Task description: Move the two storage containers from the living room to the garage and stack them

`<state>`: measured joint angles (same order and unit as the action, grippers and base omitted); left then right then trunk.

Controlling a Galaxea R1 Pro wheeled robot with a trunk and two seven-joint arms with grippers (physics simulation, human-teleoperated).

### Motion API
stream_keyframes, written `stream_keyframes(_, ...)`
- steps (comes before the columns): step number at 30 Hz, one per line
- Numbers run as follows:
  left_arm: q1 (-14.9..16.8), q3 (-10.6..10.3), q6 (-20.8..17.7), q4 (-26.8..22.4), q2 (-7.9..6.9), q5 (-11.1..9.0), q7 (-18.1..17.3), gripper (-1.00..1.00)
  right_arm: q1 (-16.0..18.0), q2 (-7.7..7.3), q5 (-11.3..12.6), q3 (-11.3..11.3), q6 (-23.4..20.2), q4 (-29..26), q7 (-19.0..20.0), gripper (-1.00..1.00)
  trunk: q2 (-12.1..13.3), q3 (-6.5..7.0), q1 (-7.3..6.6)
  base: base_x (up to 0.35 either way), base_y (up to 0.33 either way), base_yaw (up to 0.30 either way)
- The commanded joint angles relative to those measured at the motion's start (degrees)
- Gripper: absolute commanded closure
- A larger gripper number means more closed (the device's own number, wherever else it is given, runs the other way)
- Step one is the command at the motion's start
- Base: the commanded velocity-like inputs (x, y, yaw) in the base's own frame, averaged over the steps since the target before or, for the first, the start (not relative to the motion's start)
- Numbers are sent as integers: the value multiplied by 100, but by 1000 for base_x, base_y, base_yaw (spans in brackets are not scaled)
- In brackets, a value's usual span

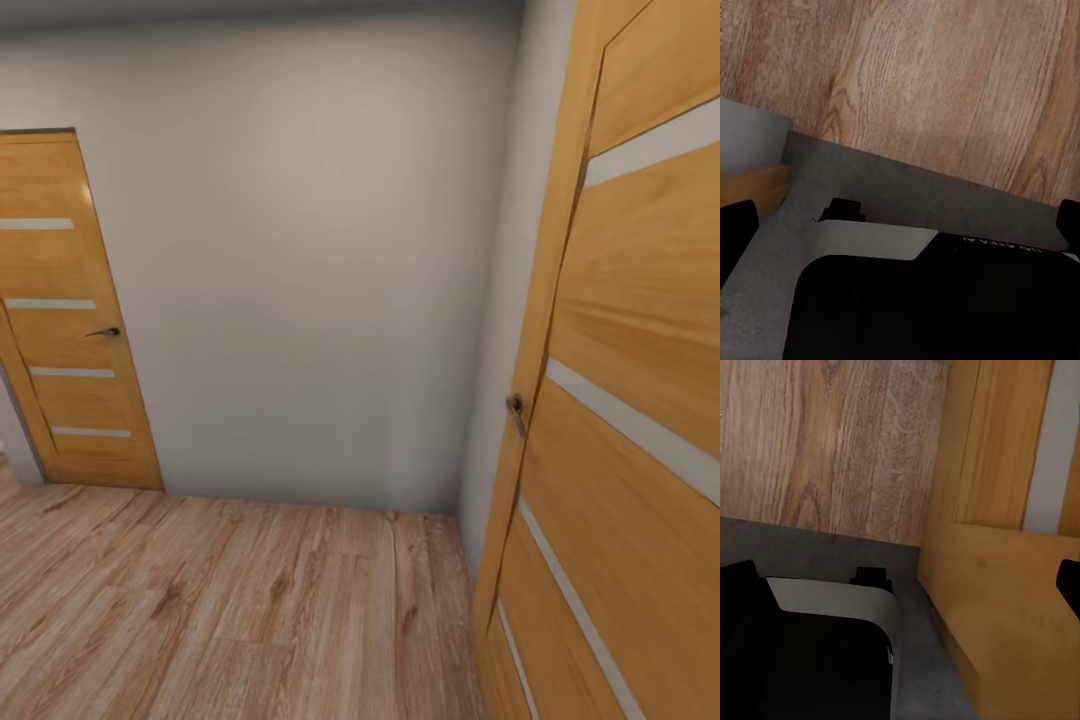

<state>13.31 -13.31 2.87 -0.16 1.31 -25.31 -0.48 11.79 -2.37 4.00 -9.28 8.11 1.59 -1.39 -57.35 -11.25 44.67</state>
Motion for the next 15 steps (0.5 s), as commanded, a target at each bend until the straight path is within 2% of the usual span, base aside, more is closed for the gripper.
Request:
stream_keyframes(1, 5, -49, 20, 7, 1, -53, -5, -100, 8, 1, 41, -48, 32, 17, -11, -100, -6, -8, 1, 4, 210, 0)
stream_keyframes(5, 5, -49, 20, 4, 1, -53, -5, -100, 8, 3, 46, -48, 32, 17, -11, -100, -6, -8, 1, 1, 137, 0)
stream_keyframes(15, 5, -49, 20, 3, 8, -53, -5, -100, 8, 6, 47, -48, 32, 17, -11, -100, -6, -8, 1, 1, 12, 0)
